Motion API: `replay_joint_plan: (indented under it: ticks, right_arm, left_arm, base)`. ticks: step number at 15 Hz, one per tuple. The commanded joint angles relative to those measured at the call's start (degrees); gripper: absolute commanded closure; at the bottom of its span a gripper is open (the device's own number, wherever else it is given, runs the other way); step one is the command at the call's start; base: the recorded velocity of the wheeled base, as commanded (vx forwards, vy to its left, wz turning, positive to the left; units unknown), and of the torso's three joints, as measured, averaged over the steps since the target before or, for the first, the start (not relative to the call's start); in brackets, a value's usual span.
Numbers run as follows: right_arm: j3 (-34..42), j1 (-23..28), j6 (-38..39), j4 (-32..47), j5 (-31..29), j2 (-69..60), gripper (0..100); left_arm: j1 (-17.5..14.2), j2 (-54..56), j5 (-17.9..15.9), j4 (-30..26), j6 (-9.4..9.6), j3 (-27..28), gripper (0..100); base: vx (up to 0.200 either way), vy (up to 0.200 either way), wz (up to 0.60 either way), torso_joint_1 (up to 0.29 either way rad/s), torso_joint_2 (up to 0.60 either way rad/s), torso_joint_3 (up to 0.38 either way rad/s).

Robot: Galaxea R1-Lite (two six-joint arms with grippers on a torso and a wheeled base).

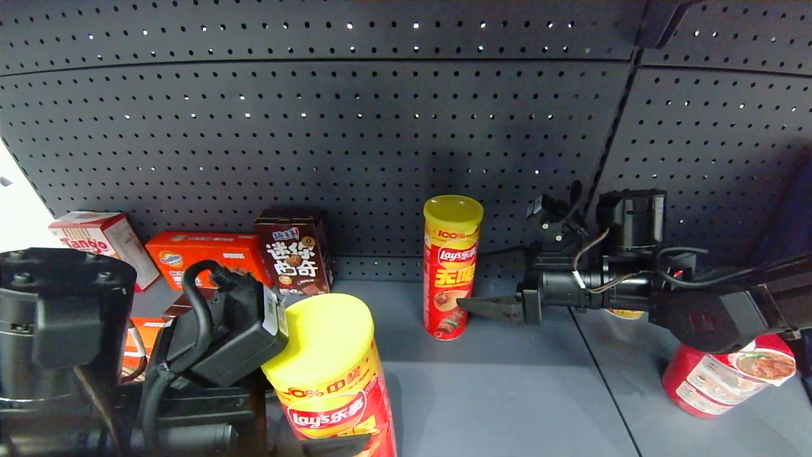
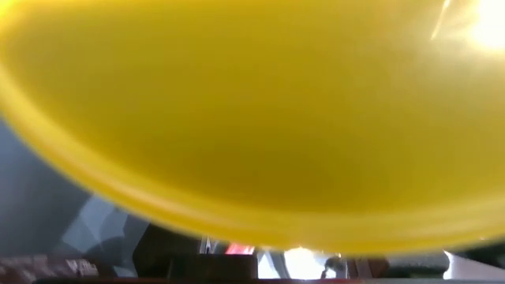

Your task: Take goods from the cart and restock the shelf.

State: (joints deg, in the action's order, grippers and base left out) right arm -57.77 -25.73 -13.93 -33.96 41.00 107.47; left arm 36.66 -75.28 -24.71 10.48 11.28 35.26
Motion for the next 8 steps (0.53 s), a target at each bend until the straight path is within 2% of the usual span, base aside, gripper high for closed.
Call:
replay_joint_plan:
  ticks: [1, 8]
  right_arm:
    - [-0.9, -0.1, 0.0, 0.0, 0.0, 1.7, 0]
    - [-5.2, -2.1, 0.0, -0.1, 0.0, 8.2, 0]
  left_arm:
    - [-0.5, 1.8, 0.0, 0.1, -0.03, -2.0, 100]
    - [-0.7, 2.1, -0.1, 0.1, -0.29, -1.5, 100]
  base:
    - [0.000, 0.000, 0.00, 0.000, 0.00, 0.000]
    - [0.000, 0.000, 0.00, 0.000, 0.00, 0.000]
